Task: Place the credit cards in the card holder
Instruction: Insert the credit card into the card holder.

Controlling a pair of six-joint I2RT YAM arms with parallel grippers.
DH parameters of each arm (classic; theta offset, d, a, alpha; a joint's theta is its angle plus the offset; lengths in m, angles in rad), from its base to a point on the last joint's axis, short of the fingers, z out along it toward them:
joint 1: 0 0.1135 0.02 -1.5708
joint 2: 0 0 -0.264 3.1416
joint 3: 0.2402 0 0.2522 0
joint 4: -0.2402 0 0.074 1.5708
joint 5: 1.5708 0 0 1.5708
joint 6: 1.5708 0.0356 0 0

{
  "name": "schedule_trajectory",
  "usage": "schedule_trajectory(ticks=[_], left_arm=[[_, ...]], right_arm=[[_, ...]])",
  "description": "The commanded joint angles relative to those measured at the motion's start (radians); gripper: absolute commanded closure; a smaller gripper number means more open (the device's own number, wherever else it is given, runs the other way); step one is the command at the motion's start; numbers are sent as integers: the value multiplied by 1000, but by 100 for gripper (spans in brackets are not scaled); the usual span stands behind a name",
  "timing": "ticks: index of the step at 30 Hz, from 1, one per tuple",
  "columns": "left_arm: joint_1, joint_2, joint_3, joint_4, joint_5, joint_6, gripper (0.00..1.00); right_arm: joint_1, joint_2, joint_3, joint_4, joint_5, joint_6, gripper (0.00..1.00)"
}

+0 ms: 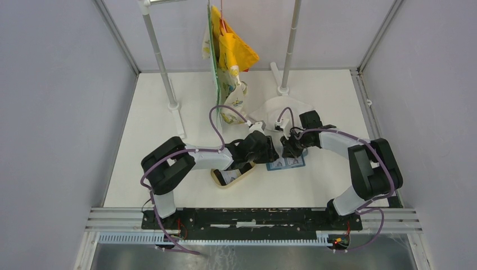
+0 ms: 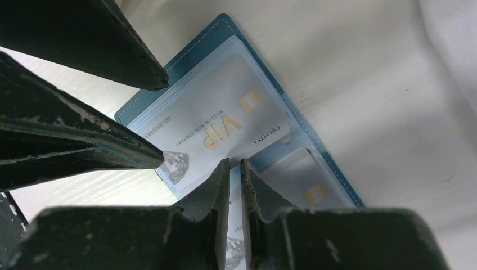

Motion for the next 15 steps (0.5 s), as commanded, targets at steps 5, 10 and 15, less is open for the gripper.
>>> schedule_trajectory(ticks=[5, 10, 15], left_arm=[[0, 9, 40, -30, -42, -11, 43], [0, 11, 52, -71, -73, -11, 43], [-1, 23, 56, -55, -60, -24, 45]], right_arm=[[9, 39, 24, -18, 86, 5, 83], [9, 47, 24, -16, 106, 17, 85], [9, 50, 27, -18, 115, 23, 85]])
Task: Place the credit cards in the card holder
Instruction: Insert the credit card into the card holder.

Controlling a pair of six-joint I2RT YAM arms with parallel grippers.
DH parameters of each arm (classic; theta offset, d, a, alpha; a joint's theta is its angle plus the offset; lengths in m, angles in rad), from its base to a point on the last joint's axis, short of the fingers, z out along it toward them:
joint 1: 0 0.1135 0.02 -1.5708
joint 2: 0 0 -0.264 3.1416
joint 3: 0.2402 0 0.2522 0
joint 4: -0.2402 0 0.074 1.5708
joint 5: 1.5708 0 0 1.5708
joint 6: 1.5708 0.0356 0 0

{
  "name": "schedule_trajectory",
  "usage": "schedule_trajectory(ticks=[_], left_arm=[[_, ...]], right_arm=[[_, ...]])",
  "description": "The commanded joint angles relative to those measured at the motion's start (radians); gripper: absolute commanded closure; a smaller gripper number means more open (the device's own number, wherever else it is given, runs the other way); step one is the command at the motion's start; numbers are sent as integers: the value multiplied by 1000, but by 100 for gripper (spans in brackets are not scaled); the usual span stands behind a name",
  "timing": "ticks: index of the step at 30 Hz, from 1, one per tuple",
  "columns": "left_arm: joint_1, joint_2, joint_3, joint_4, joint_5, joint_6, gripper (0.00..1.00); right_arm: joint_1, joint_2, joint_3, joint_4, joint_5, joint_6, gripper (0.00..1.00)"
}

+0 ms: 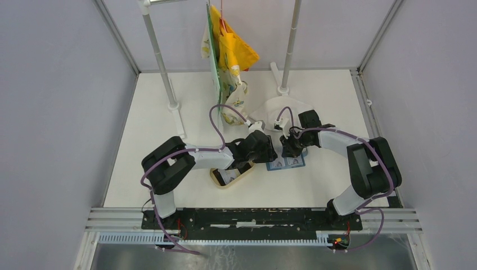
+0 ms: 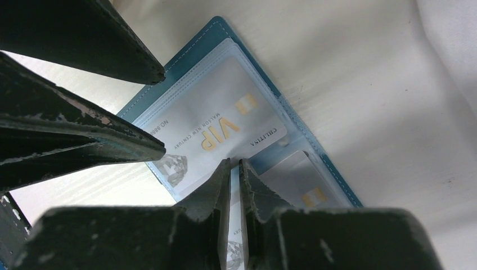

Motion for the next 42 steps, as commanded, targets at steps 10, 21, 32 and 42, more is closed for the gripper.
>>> schedule_trajectory(ticks=[10, 21, 32, 42], left_arm=[[0, 40, 57, 13, -7, -25, 53], [0, 73, 68, 27, 25, -43, 49], [21, 60, 11, 165, 124, -112, 50], [23, 26, -10, 237, 170, -132, 57]], right_arm=[[-1, 22, 15, -19, 81, 1, 86], [-3, 18, 22, -34, 28, -5, 84], [-26, 16, 32, -54, -41, -5, 82], [-61, -7, 35, -64, -113, -6, 81]])
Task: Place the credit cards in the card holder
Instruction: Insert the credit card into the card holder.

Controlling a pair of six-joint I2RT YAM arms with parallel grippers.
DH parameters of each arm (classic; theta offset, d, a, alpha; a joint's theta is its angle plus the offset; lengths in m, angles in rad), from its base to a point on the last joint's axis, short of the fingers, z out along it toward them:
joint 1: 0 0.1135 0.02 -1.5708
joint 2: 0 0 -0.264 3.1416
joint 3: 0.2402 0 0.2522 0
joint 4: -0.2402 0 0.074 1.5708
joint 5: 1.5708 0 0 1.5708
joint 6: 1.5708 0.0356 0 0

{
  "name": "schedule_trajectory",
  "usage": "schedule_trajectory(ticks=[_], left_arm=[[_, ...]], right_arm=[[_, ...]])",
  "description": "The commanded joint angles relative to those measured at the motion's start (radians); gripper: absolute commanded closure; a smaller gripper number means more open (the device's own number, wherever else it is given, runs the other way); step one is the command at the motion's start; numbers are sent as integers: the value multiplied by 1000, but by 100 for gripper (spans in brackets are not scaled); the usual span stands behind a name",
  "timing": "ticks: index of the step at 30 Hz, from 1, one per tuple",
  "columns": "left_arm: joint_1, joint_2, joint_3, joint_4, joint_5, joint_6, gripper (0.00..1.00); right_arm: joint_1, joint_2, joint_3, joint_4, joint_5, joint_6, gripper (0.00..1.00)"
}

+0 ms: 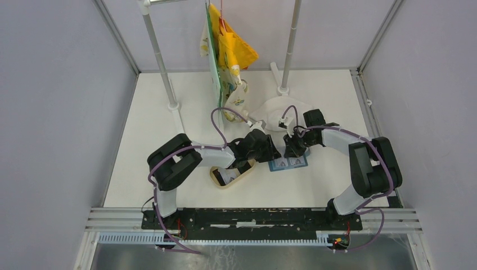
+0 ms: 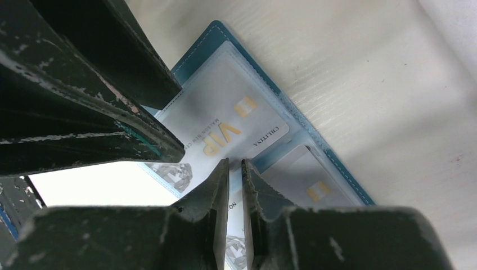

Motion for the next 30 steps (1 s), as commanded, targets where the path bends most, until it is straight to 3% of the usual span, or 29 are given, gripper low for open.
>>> schedule_trajectory(ticks=[1, 10, 15, 30], left_arm=[[0, -41, -4, 97, 45, -50, 57], [0, -44, -11, 159, 70, -39, 54], [1, -26, -10, 225, 104, -33, 48], [8, 28, 17, 287, 139, -35, 47]], right_arm=[[-20, -15, 27, -21, -57, -15, 80], [-90, -70, 33, -44, -143, -42, 64], [-133, -87, 28, -41, -162, -34, 62], [-212, -78, 9, -4, -228, 42, 44]])
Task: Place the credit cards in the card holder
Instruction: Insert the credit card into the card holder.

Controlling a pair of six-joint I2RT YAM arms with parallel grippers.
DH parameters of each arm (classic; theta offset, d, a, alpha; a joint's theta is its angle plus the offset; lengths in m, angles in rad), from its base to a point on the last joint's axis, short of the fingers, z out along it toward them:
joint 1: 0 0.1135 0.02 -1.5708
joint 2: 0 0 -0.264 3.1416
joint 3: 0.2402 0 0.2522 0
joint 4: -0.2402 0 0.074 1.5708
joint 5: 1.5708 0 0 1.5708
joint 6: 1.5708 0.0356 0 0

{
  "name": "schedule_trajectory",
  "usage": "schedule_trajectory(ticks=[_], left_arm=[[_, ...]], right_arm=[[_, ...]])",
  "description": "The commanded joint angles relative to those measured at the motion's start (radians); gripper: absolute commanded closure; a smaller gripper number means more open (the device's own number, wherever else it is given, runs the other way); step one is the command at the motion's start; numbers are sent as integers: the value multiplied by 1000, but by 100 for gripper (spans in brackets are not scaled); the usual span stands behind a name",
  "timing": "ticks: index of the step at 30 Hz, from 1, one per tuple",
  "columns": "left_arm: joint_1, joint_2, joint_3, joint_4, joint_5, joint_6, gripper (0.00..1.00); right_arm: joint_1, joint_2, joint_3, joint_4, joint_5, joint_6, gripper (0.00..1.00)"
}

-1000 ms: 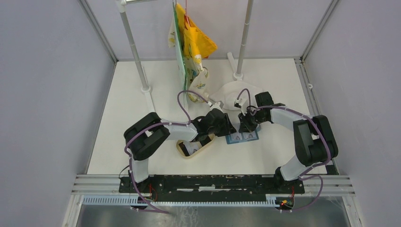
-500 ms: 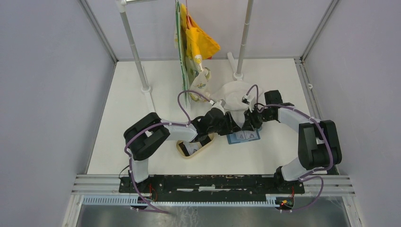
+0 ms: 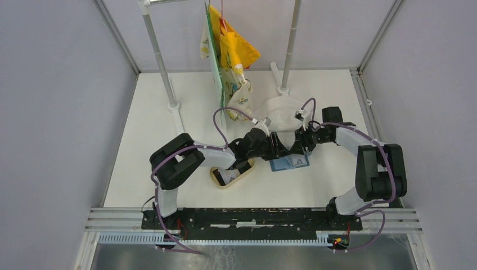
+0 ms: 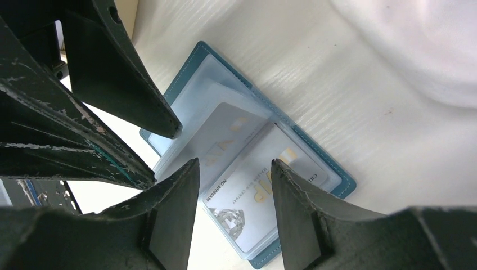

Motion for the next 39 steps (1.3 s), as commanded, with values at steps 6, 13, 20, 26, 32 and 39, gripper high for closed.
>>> schedule_trajectory(ticks=[6, 13, 20, 26, 32, 39], left_arm=[[10, 7, 19, 68, 4, -25, 51], [13, 30, 24, 66, 5, -22, 56], [18, 49, 22, 61, 8, -23, 59], [19, 48, 23, 62, 8, -22, 60], [22, 65, 31, 63, 16, -22, 61], [22, 78, 41, 69, 26, -23, 61]], right_arm=[[-80, -34, 3, 41, -62, 44, 44], [-87, -34, -1, 44, -76, 46, 43], [-89, -48, -13, 57, -156, 48, 42], [-89, -43, -13, 49, -190, 38, 39], [-88, -36, -12, 32, -248, 24, 34], [-62, -47, -16, 29, -212, 19, 25]])
